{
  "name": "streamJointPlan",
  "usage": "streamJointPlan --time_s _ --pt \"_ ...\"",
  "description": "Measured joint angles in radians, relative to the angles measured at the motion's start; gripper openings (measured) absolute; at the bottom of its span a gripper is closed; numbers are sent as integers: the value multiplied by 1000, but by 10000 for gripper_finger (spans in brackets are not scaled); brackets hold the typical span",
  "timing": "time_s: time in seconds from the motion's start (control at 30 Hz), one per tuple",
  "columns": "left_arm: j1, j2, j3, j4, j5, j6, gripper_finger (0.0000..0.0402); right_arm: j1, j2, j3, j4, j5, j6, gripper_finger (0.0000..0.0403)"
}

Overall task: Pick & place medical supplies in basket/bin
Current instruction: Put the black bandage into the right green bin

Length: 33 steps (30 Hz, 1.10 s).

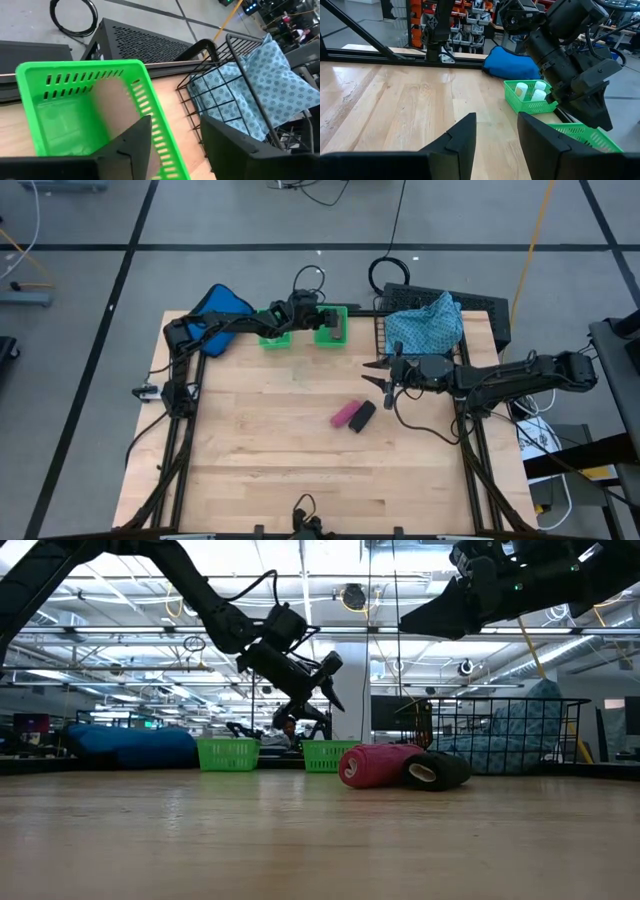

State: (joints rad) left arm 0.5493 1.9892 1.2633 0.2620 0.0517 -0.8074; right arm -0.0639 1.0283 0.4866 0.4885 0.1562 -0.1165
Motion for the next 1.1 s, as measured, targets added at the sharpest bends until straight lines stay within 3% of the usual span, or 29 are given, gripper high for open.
streamJointPlan --time_s 0.23,0.47,0.6,0.73,0.87,0.97,1.1 --pt "-1 0 0 20 6 19 199 0 0 0 -7 0 0 132" --pt "6 -81 1 43 277 220 200 0 0 0 -27 0 10 132" --pt "-32 -165 1 -39 390 334 200 0 0 0 -30 0 9 132" --pt "-89 -252 1 -126 362 453 200 0 0 0 -35 -2 9 132" --pt "-138 -310 1 -148 282 473 200 0 1 0 -67 -5 8 132" --pt "-180 -346 1 -150 279 502 200 0 1 0 -99 -8 9 132" --pt "-229 -384 1 -180 257 554 200 0 1 0 -192 -92 67 132"
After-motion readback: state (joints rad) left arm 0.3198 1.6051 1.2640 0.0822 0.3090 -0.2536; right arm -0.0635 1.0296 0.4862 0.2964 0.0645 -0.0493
